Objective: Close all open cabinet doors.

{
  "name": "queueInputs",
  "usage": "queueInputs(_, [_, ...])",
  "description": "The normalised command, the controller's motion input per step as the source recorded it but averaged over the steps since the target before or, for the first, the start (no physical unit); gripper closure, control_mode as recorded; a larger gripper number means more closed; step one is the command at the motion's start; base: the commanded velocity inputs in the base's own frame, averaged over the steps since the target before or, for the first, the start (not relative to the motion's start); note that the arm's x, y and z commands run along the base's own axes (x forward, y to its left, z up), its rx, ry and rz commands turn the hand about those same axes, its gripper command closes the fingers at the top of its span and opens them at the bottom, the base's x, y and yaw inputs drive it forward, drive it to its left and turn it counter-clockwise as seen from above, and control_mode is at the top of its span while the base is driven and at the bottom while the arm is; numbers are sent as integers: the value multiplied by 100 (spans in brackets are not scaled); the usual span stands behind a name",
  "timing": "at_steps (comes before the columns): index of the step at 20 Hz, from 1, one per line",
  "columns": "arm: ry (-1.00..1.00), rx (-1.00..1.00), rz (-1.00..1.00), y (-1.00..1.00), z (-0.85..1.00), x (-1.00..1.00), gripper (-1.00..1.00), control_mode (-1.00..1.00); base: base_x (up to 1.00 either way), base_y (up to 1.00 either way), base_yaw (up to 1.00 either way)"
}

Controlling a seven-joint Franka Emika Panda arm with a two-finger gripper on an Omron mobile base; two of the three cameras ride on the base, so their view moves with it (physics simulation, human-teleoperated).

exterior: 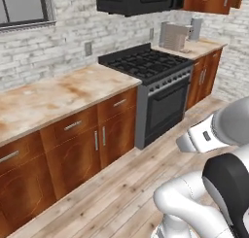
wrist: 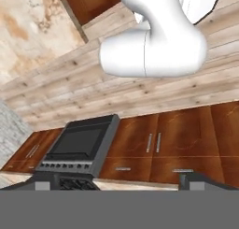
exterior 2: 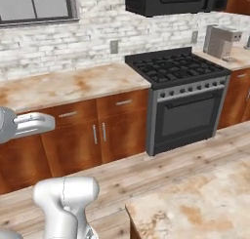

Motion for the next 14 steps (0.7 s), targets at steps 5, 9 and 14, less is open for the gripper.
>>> queueInputs(5, [0, 0, 0, 0, 0, 0, -100, 100, 80, 1, -20])
queueInputs(9, [0, 0, 0, 0, 0, 0, -100, 100, 81, 13, -17])
queueInputs(14, [0, 0, 0, 0, 0, 0, -100, 100, 65, 7, -26])
